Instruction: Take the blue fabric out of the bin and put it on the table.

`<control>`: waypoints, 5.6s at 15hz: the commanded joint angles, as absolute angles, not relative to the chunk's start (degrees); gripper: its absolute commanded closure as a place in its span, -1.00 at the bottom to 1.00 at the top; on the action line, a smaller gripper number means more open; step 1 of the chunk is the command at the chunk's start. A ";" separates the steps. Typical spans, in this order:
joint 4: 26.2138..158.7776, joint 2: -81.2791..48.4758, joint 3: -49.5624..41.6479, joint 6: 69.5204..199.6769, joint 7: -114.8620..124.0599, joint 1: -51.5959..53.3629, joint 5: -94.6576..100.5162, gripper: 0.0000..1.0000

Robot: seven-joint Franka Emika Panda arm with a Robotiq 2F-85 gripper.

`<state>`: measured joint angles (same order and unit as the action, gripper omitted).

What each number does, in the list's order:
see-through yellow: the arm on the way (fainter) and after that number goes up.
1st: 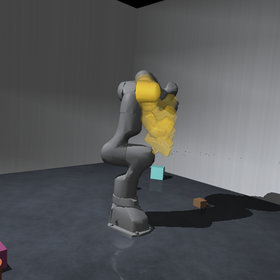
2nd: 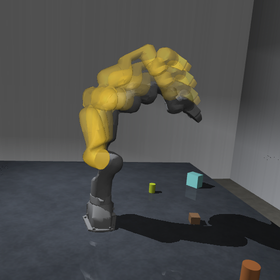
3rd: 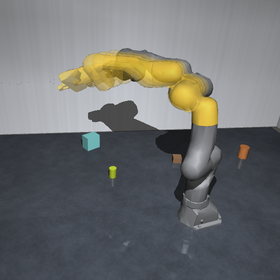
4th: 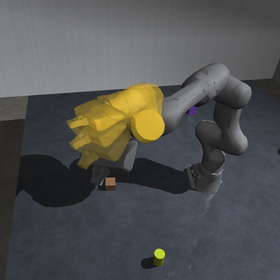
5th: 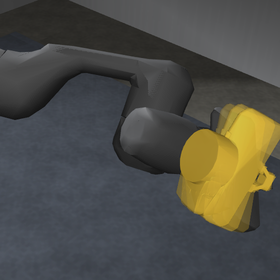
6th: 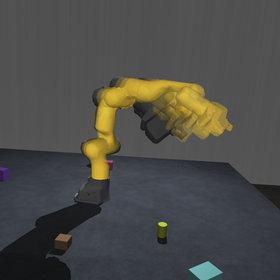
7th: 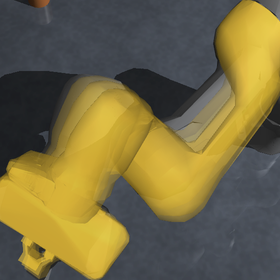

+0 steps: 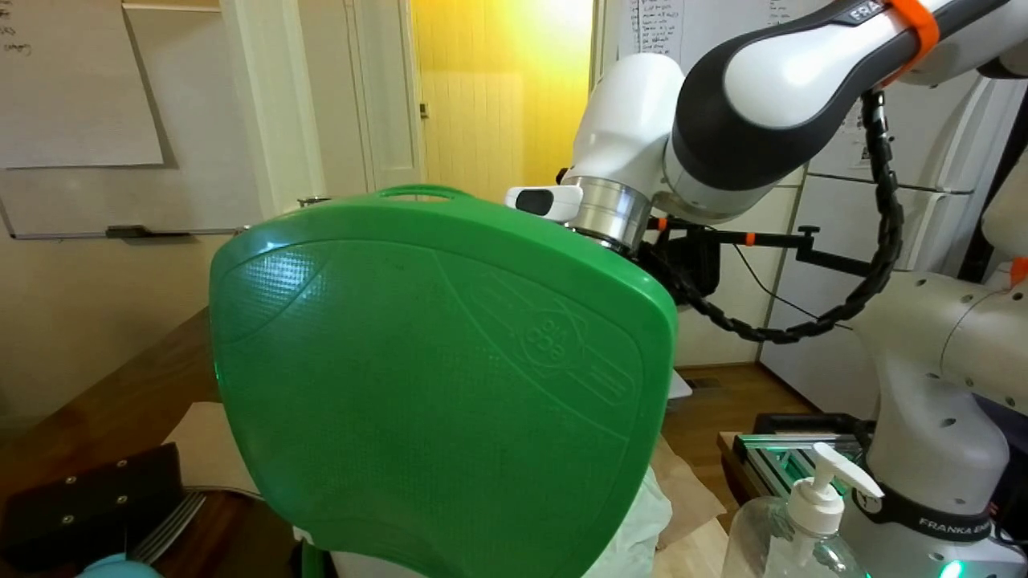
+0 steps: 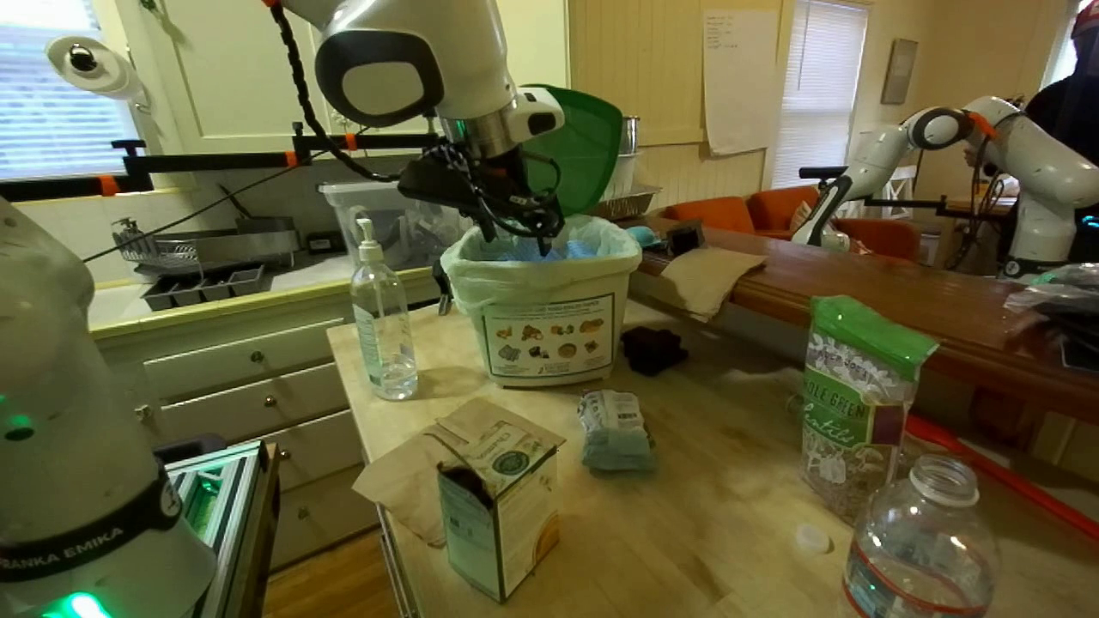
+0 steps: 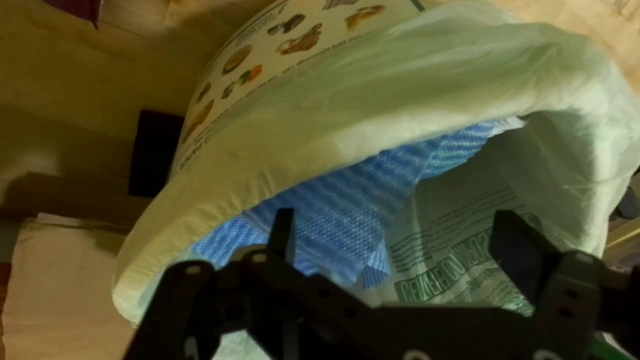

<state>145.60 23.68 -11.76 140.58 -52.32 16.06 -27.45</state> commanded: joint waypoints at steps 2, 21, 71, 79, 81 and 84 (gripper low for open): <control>147.06 22.55 -11.36 148.85 -58.22 17.17 -33.09 -1.00; 145.01 18.33 -9.35 148.57 -59.87 14.71 -37.84 1.00; 143.79 27.32 -20.66 145.46 -28.68 -12.95 -1.11 0.99; 144.98 20.15 -20.40 150.91 -21.07 -13.51 -1.67 0.99; 145.00 18.58 -19.29 151.25 -18.43 -13.95 -0.85 0.57; 144.55 16.71 -17.61 151.49 -13.88 -14.70 0.19 0.17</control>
<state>144.50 18.76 -19.45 149.68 -18.95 -13.49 -1.96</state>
